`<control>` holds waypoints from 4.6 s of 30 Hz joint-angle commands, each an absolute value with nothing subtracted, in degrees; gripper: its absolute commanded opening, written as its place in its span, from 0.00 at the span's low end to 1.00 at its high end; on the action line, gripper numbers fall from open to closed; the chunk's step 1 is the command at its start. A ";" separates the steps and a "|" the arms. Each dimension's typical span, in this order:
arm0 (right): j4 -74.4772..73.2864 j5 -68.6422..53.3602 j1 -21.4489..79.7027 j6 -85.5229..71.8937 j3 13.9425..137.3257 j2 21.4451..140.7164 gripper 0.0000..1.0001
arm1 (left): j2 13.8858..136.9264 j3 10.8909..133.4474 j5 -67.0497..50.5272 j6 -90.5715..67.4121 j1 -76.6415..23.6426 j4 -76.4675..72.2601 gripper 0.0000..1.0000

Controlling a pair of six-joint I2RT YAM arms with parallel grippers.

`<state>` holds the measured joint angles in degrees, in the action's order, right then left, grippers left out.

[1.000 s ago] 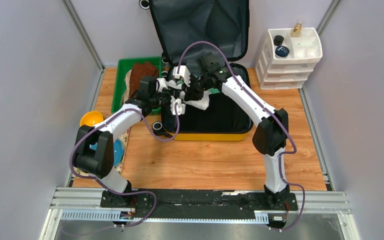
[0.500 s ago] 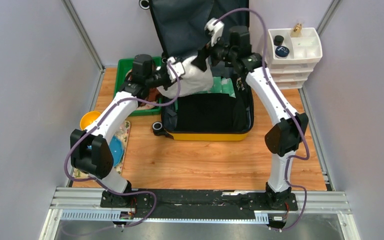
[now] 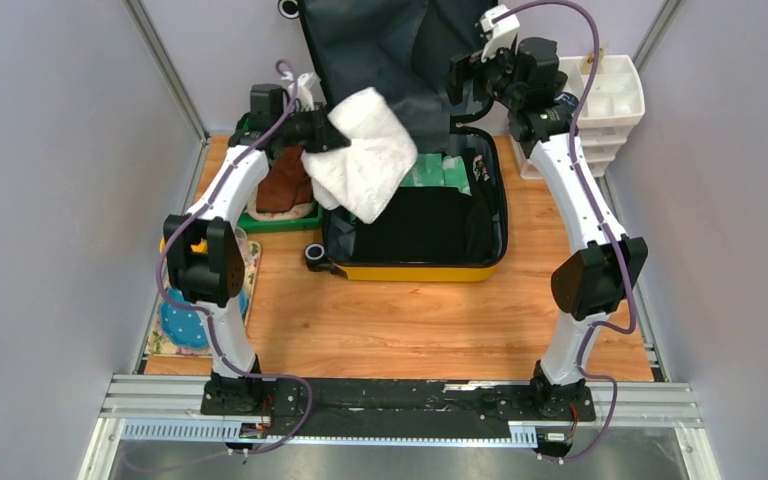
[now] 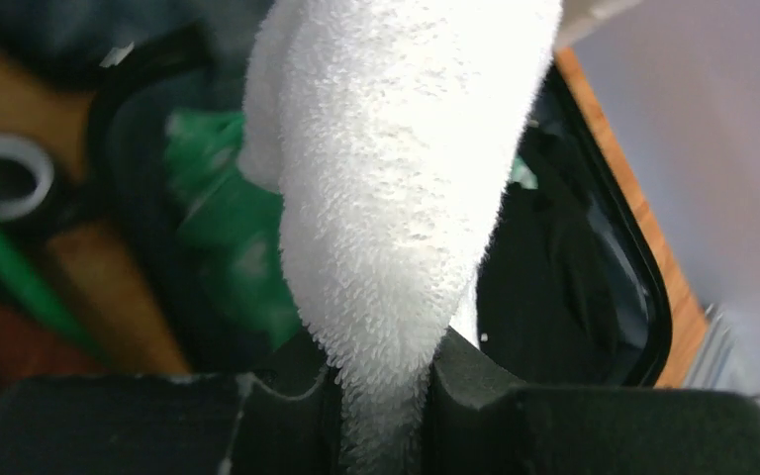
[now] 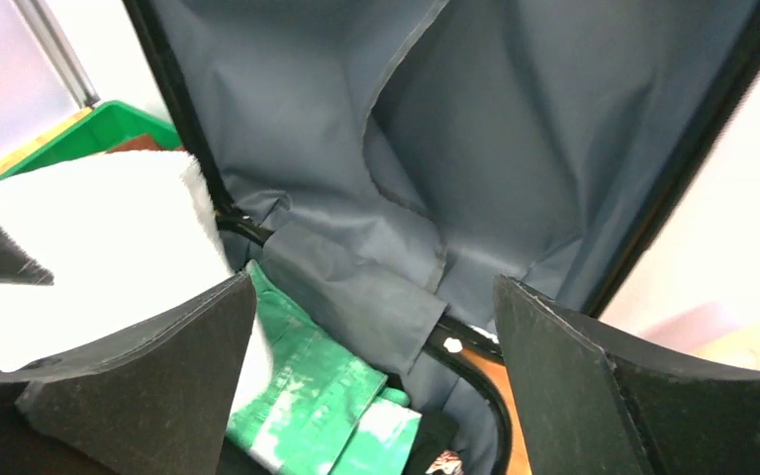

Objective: Open, take out, and arrange the luggage

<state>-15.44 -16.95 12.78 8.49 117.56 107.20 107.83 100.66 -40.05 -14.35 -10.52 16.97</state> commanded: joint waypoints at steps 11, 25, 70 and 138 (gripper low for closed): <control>-15.12 -17.75 13.62 9.67 115.49 105.20 0.97 | 114.52 100.81 -34.37 -25.49 3.42 17.76 0.00; -20.38 -18.81 14.59 11.25 119.09 107.31 0.97 | 118.65 92.82 -28.40 -29.97 13.88 5.63 0.00; -63.45 -29.26 17.05 38.14 127.70 123.39 0.84 | 103.71 92.20 -52.65 29.77 -3.83 30.92 0.81; -41.48 -40.25 28.13 35.59 102.57 110.04 0.00 | 93.25 56.52 -59.69 30.51 -14.59 -11.14 0.87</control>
